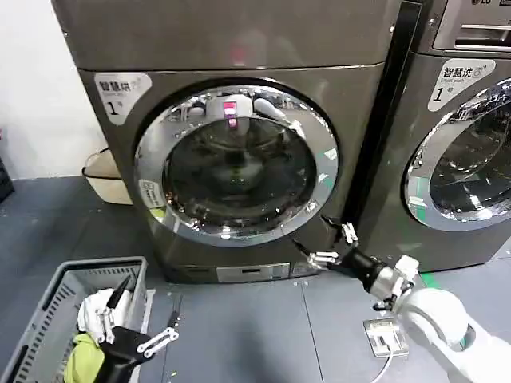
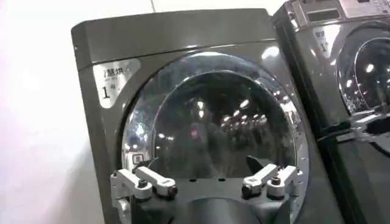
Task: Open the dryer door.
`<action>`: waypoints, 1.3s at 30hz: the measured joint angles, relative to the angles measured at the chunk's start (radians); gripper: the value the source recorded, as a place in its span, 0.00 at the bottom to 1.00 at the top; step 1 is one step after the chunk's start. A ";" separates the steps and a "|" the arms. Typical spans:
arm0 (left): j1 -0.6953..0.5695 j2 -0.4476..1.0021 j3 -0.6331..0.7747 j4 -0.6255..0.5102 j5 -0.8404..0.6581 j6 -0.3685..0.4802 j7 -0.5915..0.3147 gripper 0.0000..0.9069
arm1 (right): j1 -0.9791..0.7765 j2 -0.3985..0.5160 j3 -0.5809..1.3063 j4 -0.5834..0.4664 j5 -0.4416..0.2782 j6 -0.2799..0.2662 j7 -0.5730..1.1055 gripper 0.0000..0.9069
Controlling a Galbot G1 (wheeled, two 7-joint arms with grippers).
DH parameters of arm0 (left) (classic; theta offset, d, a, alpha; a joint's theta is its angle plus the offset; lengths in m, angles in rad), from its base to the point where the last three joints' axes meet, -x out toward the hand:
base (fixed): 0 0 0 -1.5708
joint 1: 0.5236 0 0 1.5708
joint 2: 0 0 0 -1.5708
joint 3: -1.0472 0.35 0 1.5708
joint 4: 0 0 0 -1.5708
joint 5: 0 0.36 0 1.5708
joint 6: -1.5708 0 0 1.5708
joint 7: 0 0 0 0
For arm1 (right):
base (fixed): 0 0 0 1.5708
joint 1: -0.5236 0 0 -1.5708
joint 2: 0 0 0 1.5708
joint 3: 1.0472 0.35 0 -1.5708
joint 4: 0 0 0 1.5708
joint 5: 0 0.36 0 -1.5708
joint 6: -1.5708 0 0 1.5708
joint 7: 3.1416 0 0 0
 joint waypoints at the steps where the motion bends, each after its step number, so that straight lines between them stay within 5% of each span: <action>1: 0.000 0.000 0.000 0.000 0.000 0.000 0.000 1.00 | 0.025 0.000 -0.022 -0.008 0.009 0.000 0.000 1.00; 22: 0.002 -0.007 -0.002 0.006 0.002 -0.007 0.002 1.00 | 0.448 0.098 -0.393 -0.181 0.100 -0.018 0.000 1.00; 39: 0.001 -0.009 -0.004 0.009 0.001 -0.006 0.004 1.00 | 0.626 0.211 -0.566 -0.297 0.131 -0.025 -0.033 1.00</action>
